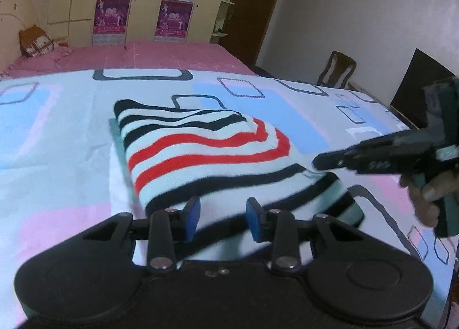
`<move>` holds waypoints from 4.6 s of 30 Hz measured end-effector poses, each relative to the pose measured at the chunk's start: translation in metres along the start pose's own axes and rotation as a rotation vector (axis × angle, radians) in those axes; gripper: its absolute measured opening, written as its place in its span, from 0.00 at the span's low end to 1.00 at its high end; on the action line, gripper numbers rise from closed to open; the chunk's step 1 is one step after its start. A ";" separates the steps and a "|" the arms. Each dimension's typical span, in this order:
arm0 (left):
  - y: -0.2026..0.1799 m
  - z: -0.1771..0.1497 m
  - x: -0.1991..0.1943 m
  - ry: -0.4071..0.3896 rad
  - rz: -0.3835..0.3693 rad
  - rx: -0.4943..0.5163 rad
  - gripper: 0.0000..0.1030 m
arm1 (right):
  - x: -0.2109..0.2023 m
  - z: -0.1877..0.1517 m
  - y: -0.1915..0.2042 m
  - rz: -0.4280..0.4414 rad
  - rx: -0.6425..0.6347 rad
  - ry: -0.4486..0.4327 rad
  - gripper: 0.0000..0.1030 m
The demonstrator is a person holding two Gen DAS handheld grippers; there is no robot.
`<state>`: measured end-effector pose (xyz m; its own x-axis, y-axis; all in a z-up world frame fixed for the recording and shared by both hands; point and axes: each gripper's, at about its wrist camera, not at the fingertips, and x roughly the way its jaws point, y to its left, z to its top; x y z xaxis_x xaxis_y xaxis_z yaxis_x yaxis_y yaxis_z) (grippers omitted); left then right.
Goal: Fold small clothes
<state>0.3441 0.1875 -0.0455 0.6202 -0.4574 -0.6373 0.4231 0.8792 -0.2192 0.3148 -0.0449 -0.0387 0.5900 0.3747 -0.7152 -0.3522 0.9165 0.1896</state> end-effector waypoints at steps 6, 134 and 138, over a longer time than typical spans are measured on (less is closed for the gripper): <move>-0.011 -0.026 -0.023 0.045 0.085 -0.043 0.33 | -0.029 -0.021 0.019 0.090 -0.045 0.033 0.05; -0.238 -0.115 -0.219 -0.196 0.342 -0.038 1.00 | -0.302 -0.179 0.080 -0.126 0.102 -0.197 1.00; -0.238 -0.113 -0.219 -0.199 0.341 -0.036 1.00 | -0.302 -0.179 0.081 -0.127 0.102 -0.200 1.00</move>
<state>0.0325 0.0936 0.0626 0.8384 -0.1527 -0.5232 0.1500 0.9875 -0.0478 -0.0221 -0.1091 0.0720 0.7602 0.2663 -0.5926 -0.1970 0.9637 0.1804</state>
